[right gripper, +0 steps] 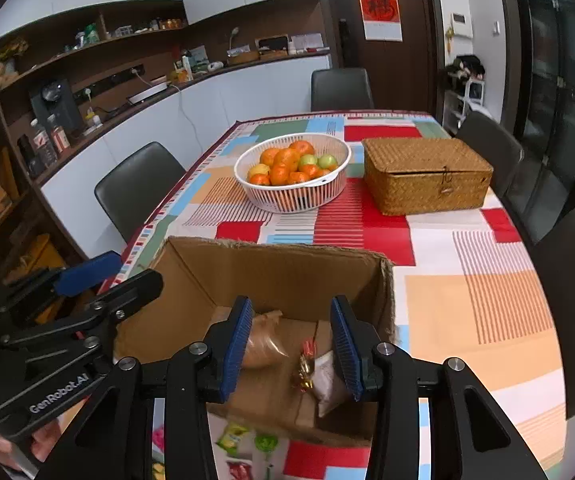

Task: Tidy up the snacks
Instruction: 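Lift both items over the cardboard box and open both tools to release them, then return both open tools to the remaining snacks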

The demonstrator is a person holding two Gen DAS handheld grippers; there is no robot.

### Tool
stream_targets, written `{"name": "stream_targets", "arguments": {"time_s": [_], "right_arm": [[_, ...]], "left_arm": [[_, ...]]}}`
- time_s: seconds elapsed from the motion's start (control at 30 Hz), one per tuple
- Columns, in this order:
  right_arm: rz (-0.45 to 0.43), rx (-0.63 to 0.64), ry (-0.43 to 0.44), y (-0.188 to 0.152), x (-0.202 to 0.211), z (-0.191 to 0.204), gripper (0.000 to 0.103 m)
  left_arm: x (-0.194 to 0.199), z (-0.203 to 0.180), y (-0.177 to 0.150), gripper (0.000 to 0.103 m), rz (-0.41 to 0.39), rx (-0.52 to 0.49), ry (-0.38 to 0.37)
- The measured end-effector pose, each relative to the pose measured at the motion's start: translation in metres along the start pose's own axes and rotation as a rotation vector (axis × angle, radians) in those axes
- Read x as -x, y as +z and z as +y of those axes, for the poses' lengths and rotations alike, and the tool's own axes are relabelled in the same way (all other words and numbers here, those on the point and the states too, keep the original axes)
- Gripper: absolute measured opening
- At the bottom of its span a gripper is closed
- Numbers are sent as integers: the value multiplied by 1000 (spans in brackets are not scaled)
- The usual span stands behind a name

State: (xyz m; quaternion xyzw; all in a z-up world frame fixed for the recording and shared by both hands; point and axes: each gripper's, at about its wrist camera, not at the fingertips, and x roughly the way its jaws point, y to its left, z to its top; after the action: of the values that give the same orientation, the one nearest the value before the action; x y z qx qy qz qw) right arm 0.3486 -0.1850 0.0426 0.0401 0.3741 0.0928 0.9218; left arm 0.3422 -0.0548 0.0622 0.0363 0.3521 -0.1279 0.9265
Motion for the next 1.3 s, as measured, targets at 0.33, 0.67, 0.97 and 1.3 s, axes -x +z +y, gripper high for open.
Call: {"name": "stream_targets", "arguments": {"time_s": [0.33,0.67,0.97,1.3], "right_arm": [[-119,85,-36,-36,55,16,42],[-157,71,-16,-76,92,19,42],[-129,43,-15,-112,105,17,42],[-41,46,-41,-154,101,14,42]], "left_arm": [[50,-9,-30,57,-54,7,-35],[88,-23,-68,63,-110,-42,18],[102,-34,-103,65,-97,-56,16],[92,-40,-150,65,9,-49,-12]]}}
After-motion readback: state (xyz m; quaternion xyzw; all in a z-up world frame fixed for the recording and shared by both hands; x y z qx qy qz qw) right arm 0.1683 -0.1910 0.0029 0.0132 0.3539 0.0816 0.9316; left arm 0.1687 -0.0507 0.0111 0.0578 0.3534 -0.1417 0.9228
